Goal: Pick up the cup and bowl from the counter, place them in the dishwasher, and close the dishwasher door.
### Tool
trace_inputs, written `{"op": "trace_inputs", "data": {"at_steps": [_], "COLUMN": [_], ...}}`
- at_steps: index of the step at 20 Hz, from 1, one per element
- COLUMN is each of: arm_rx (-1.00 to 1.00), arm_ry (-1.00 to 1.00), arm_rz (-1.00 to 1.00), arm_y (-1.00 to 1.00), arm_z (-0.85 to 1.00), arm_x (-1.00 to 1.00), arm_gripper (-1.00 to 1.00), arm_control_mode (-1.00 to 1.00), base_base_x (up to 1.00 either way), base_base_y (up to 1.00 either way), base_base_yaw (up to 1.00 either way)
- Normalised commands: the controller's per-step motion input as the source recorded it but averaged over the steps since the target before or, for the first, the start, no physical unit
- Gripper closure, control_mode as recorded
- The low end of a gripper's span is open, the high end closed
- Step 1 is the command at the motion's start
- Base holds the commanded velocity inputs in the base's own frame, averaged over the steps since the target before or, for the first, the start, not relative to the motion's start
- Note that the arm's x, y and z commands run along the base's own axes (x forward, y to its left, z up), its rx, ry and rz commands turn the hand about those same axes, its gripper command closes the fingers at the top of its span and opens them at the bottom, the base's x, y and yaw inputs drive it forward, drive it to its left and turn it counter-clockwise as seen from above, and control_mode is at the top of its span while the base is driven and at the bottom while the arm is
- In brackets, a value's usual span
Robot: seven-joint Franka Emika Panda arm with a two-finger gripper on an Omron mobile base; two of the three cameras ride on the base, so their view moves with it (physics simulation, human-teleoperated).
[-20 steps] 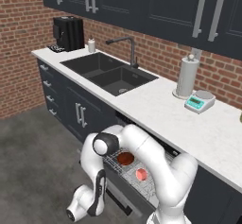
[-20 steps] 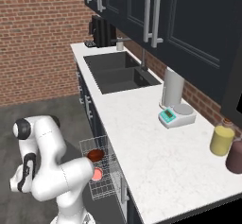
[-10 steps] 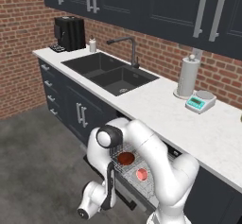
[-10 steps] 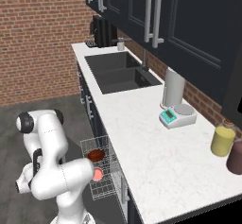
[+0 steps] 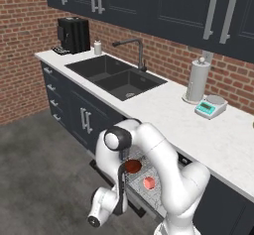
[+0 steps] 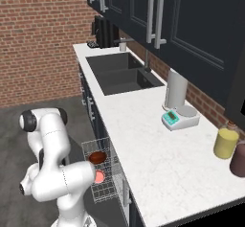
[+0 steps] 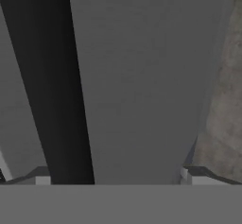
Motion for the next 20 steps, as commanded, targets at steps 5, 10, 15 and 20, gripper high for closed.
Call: {"op": "trace_inputs", "data": {"at_steps": [5,10,15,20], "arm_rx": [0.10,0.03,0.01,0.00], "arm_ry": [0.01,0.05,0.10,0.21], "arm_rz": [0.05,0.00,-0.07,-0.29], "arm_y": [-1.00,-1.00,-1.00,-1.00], "arm_z": [0.00,-0.12,-0.01,0.00], "arm_x": [0.77,0.96,0.76,0.80], "arm_gripper": [-1.00,-1.00,-1.00,-1.00], "arm_control_mode": [-1.00,-1.00,-1.00,-1.00], "base_base_x": [0.00,0.00,0.00,0.00], "base_base_y": [0.00,0.00,0.00,0.00], "base_base_yaw": [0.00,0.00,0.00,0.00]}}
